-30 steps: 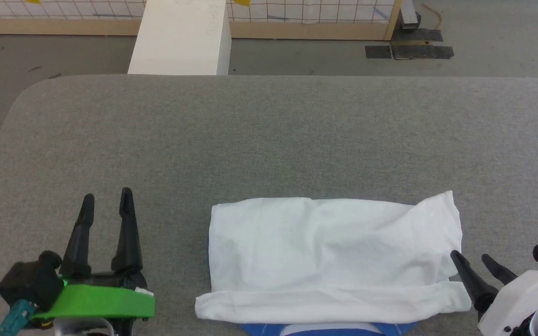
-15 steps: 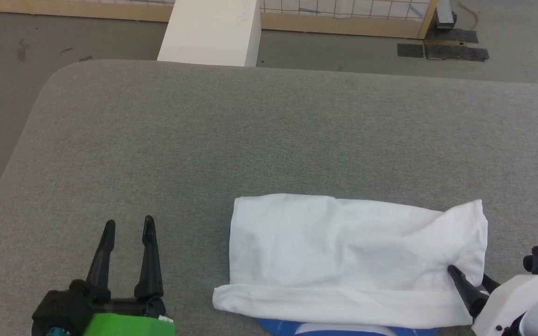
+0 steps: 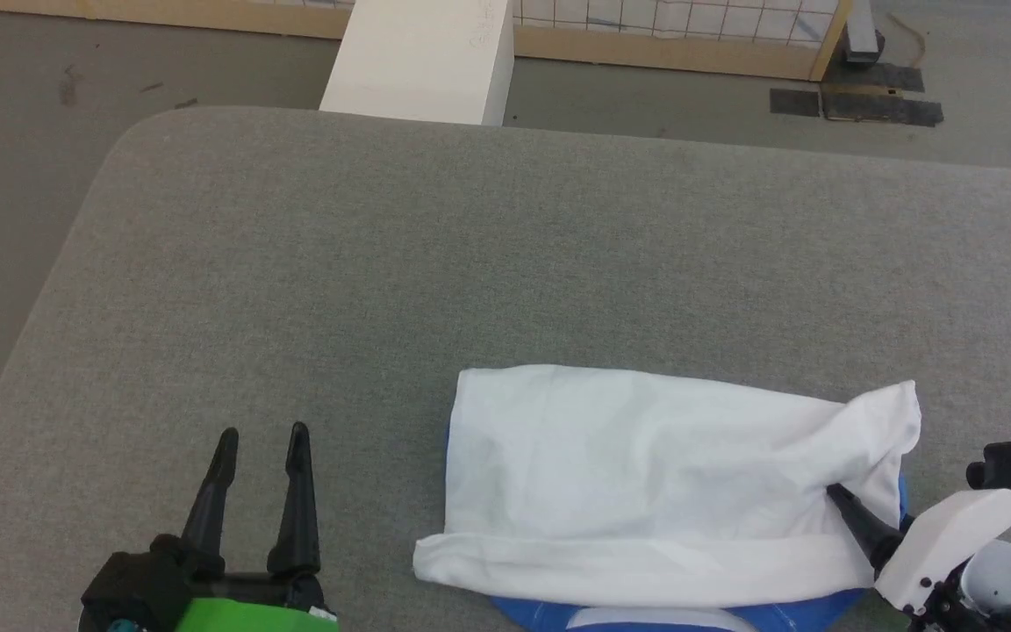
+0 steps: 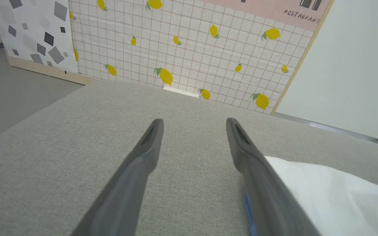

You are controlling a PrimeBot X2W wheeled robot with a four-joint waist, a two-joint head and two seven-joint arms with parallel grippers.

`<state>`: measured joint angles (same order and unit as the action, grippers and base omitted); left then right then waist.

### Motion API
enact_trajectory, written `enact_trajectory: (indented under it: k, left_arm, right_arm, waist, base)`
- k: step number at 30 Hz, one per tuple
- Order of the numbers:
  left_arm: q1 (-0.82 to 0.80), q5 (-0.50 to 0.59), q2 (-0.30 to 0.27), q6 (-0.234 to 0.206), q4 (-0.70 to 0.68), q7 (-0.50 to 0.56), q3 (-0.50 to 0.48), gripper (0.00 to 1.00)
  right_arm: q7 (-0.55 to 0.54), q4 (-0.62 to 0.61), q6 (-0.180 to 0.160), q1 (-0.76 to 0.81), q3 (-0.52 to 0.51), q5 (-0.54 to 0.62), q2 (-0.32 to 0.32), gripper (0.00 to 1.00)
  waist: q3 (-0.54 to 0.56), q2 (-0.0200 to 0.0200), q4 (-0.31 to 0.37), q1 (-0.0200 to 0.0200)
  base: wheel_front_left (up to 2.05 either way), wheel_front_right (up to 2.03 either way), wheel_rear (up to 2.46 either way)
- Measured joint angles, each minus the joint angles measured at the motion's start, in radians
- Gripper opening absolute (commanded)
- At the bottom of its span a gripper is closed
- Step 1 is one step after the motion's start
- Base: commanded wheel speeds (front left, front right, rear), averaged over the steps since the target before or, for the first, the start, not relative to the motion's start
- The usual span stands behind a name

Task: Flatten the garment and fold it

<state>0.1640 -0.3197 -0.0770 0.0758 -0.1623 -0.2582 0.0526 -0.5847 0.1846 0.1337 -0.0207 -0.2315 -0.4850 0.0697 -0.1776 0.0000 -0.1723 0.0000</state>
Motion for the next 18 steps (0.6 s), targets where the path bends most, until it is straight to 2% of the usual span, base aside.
enact_trajectory:
  k: [1,6,12,18]
  left_arm:
    - [0.0,0.004,0.001,0.004,0.003,0.0,0.0,1.0]
    - [0.001,0.028,0.002,0.013,0.022,0.0,-0.002,1.0]
    - [0.016,0.028,0.005,0.02,0.034,0.0,-0.002,1.0]
    - [0.02,0.031,0.008,0.026,0.045,0.0,0.003,1.0]
  right_arm:
    - [0.006,0.023,0.003,-0.012,-0.006,0.0,-0.002,0.0]
    - [0.044,0.102,0.004,-0.042,-0.02,0.004,-0.002,0.0]
    - [0.066,0.107,0.006,-0.049,-0.075,0.029,-0.019,0.0]
    - [0.064,0.07,0.005,-0.046,-0.258,0.083,0.036,0.0]
  waist:
    - [0.002,0.0,0.0,0.0]
    - [0.021,0.0,0.002,0.0]
    - [0.047,0.0,0.022,0.0]
    - [0.064,0.0,0.047,0.0]
  base:
    - [0.0,0.0,0.0]
    - [0.0,0.0,0.0]
    - [0.0,0.0,0.0]
    - [0.0,0.0,0.0]
